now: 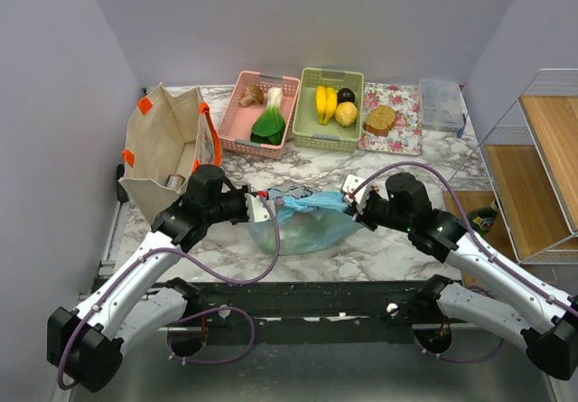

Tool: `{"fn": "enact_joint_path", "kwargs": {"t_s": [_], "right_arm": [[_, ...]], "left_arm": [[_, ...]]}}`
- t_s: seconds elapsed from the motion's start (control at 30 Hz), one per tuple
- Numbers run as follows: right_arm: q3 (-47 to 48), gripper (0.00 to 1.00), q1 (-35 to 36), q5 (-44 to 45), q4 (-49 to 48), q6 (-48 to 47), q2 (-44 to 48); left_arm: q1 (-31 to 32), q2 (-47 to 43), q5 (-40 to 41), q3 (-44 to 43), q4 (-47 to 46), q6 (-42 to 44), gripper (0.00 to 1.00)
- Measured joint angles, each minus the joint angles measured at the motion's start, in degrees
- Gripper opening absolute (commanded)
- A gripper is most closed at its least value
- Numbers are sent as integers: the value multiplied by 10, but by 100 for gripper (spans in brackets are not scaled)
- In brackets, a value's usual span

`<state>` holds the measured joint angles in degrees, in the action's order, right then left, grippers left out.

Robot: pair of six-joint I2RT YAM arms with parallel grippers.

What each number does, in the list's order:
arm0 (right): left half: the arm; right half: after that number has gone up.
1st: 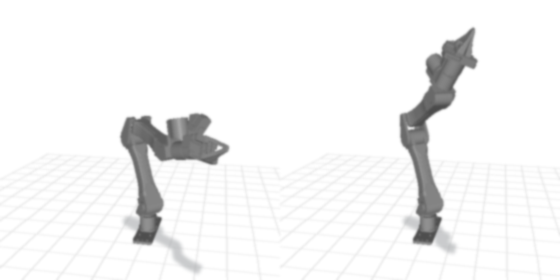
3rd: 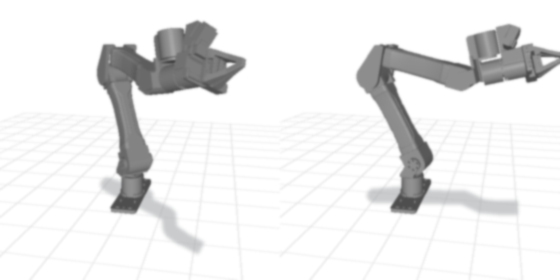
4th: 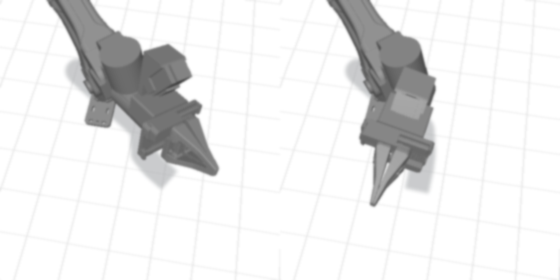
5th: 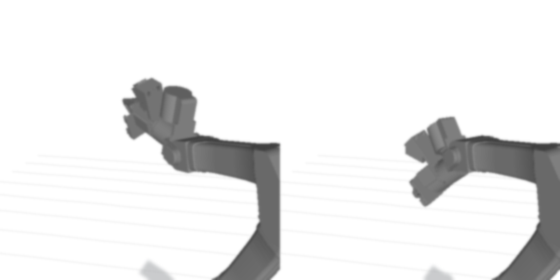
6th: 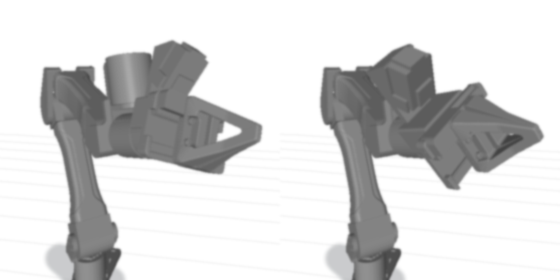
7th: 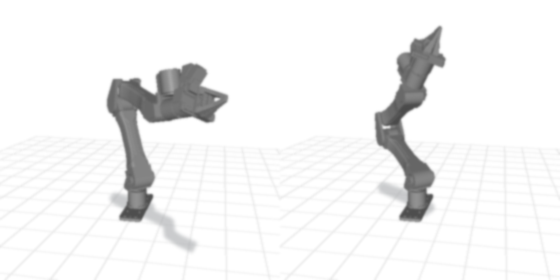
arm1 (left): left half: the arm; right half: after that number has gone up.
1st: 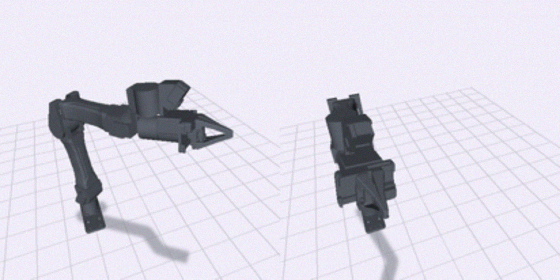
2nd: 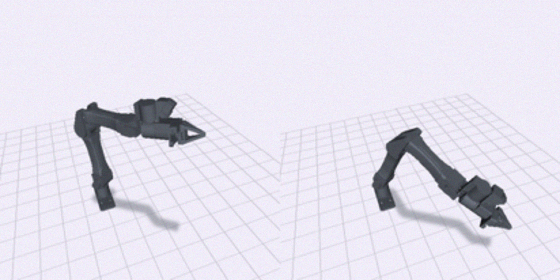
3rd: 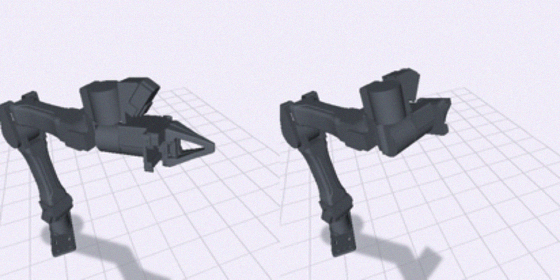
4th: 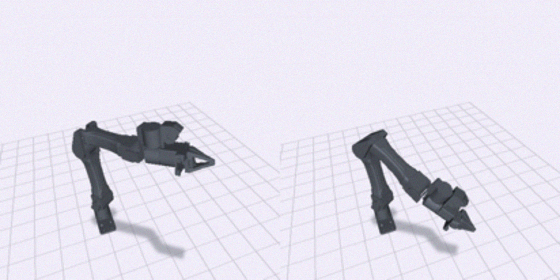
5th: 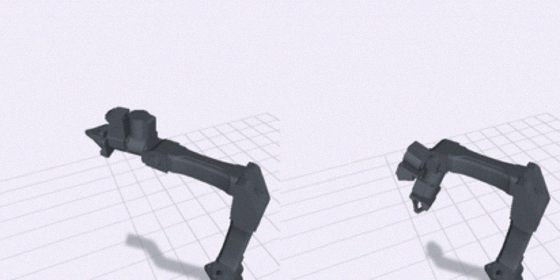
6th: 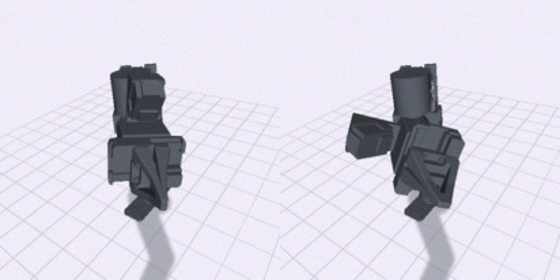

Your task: Untie the knot of the grocery bags and take out the mixed food

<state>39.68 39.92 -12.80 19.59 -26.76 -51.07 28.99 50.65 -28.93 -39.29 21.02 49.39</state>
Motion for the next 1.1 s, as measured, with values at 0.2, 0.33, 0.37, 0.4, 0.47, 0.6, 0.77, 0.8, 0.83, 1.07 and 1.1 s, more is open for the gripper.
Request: {"fn": "enact_joint_path", "kwargs": {"t_s": [0.2,0.33,0.37,0.4,0.47,0.6,0.77,0.8,0.83,1.07,1.1], "right_arm": [[-13,1,-7,31,28,0,48],[-17,1,-9,50,43,11,61],[-18,1,-10,54,44,14,63],[-18,1,-10,57,45,18,65],[-20,1,-10,66,47,28,69],[-22,1,-10,87,45,44,83],[-26,1,-10,118,39,60,105],[-27,1,-10,123,38,62,108],[-30,1,-10,128,37,64,111],[-35,65,-10,128,46,58,118],[-25,71,-12,123,63,57,107]], "left_arm": [[-38,1,-2,0,8,2,0],[-68,14,-5,-1,14,-7,0],[-74,17,-6,-2,14,-11,0],[-84,26,-10,-6,16,-19,0],[-104,43,-20,-19,18,-36,0],[-136,76,-42,-51,21,-73,0],[-156,104,-64,-77,25,-116,0],[-158,109,-66,-80,25,-122,0],[-158,113,-68,-82,26,-127,0],[-159,141,-68,-98,45,-136,25],[-160,142,-64,-103,55,-131,40]]}}
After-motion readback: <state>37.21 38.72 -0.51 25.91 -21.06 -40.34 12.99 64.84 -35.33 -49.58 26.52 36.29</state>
